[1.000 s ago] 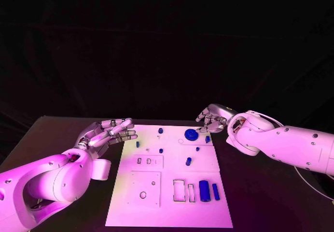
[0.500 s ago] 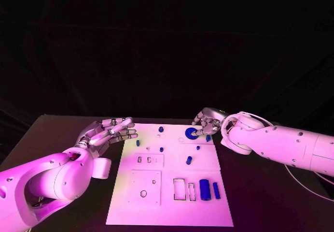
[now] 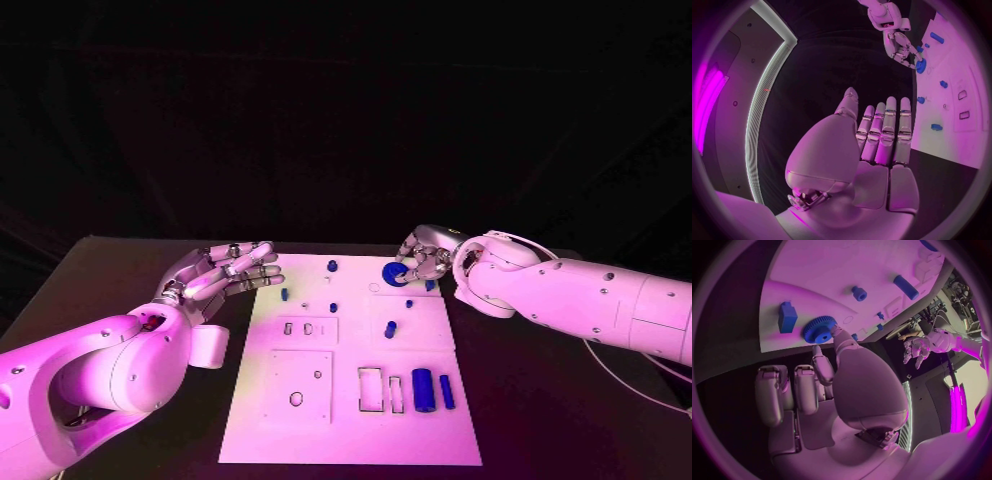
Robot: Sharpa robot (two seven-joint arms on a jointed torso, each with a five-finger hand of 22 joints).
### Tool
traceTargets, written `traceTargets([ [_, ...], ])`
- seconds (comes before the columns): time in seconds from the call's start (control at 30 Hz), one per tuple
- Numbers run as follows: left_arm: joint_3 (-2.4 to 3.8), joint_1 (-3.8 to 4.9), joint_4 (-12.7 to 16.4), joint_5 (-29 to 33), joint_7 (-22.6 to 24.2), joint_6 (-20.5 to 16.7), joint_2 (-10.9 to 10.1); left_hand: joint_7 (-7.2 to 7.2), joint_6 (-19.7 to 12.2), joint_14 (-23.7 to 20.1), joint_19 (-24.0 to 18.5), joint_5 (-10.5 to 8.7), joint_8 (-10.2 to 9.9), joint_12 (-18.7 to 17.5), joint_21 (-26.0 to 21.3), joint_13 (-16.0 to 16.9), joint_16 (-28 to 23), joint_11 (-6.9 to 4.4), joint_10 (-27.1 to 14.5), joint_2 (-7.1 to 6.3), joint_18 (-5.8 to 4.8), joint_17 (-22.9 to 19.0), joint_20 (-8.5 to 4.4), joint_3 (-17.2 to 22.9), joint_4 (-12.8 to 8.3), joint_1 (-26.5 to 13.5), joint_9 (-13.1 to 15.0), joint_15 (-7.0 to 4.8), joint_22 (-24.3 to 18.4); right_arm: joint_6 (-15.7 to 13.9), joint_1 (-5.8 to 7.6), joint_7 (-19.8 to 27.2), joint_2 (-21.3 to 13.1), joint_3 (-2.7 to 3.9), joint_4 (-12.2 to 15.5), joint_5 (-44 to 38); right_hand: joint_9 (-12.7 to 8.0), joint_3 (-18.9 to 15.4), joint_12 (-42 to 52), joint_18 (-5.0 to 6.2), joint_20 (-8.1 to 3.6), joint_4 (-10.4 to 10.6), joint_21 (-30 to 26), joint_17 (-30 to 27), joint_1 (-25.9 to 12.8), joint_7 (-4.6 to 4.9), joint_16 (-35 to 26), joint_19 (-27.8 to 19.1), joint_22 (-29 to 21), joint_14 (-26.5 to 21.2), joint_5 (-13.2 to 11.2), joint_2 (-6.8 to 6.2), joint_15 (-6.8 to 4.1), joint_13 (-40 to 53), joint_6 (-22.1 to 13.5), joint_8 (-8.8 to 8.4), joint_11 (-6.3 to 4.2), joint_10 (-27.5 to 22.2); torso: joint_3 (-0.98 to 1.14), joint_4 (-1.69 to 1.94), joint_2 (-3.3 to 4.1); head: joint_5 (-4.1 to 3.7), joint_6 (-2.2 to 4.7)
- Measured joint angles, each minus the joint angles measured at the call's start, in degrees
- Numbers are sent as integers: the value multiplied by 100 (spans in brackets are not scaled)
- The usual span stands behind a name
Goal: Assemble the parts on the task board
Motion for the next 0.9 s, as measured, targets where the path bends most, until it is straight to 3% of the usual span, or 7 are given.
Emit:
traceTargets([
  [0.47,0,0,-8,-2,-14,3,1,0,0,0,0,0,0,0,0,0,0,0,0,0,1,0,0,0,0,0,0,0,0,120,-32,-24,84,8,-91,-13,22,0,132,0,0,0,27,-1,76,0,28,0,-1,0,21,29,0,155,0,44,-1,61,-4,4,-4,9,-17],
  [0.9,0,0,-11,-2,-25,4,-5,0,0,0,0,0,-22,-23,0,0,0,0,0,0,0,0,0,15,-15,0,0,0,1,150,-30,-24,116,21,-157,-54,35,98,308,0,0,-98,72,-2,281,-2,83,0,4,0,30,160,0,327,26,103,-12,135,-4,4,-4,7,-43],
])
